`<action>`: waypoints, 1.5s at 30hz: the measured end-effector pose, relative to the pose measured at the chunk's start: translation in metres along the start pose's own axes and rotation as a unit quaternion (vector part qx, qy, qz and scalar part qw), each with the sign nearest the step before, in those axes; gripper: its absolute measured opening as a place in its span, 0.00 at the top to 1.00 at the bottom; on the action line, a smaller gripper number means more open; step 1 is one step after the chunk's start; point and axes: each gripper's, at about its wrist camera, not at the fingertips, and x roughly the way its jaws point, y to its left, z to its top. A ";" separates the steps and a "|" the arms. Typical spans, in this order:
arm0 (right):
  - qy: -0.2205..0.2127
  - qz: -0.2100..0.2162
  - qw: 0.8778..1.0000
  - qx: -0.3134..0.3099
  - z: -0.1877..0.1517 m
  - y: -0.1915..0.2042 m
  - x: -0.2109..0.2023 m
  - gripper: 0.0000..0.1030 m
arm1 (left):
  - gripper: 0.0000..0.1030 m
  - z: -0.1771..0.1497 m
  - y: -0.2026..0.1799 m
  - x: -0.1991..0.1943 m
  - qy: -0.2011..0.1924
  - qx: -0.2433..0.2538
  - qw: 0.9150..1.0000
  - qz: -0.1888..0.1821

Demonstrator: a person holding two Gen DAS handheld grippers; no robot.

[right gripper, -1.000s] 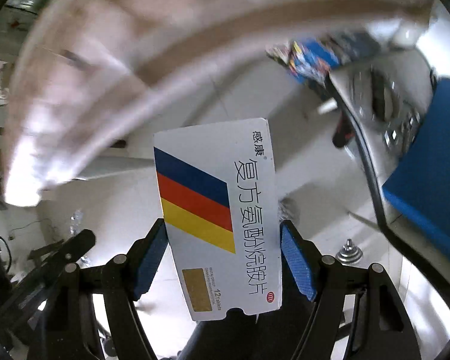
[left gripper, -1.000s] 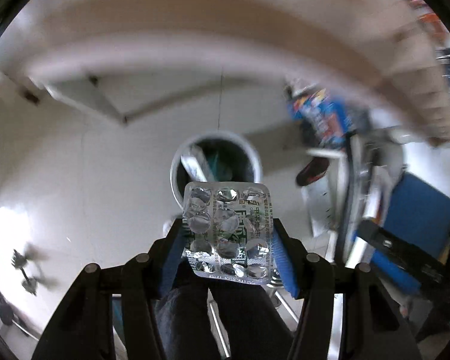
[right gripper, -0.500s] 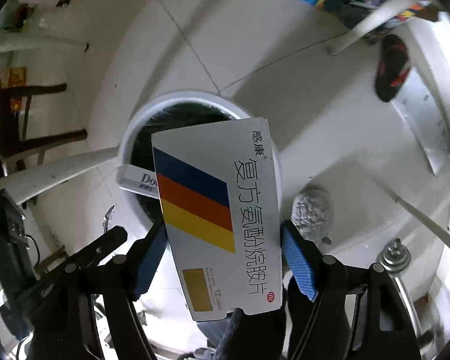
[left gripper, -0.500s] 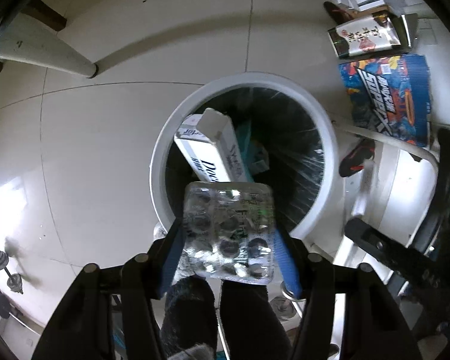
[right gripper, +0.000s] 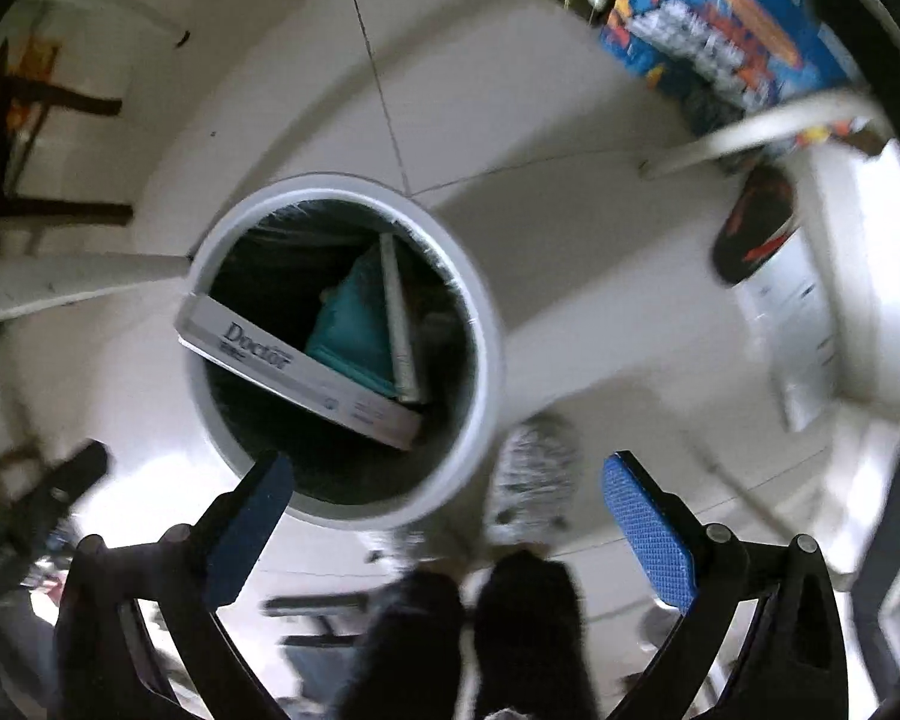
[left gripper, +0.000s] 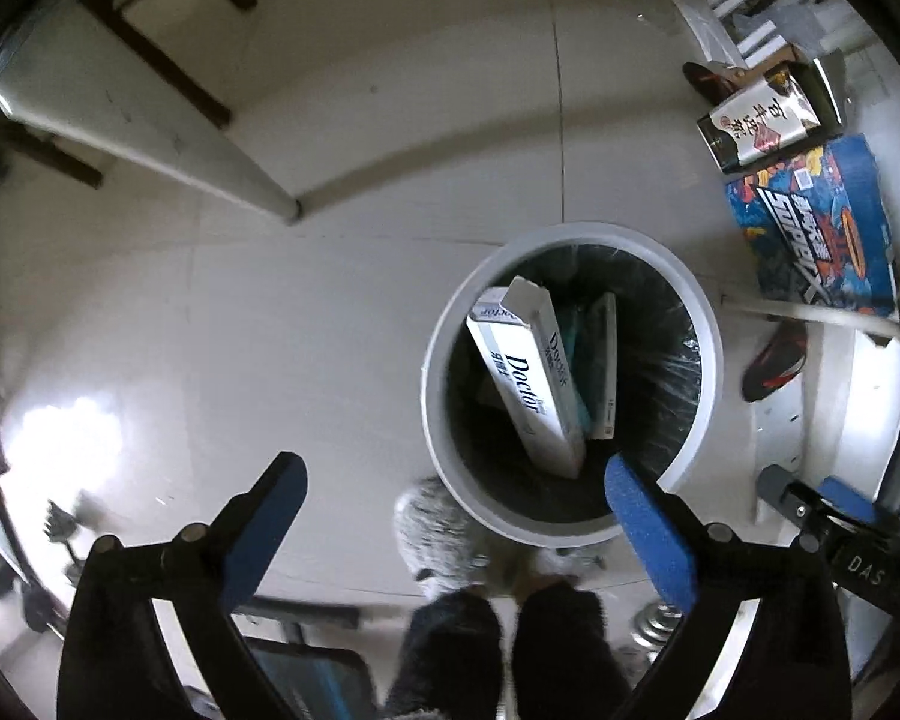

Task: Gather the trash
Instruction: 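Carry the blister pack and striped box to the bin and release both, then move both open tools from the bin back over the table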

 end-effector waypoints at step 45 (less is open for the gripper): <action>-0.142 0.030 0.989 -0.033 -0.012 0.038 -0.488 0.00 | 0.01 0.021 -0.030 -0.382 -0.154 -0.029 0.985 0.076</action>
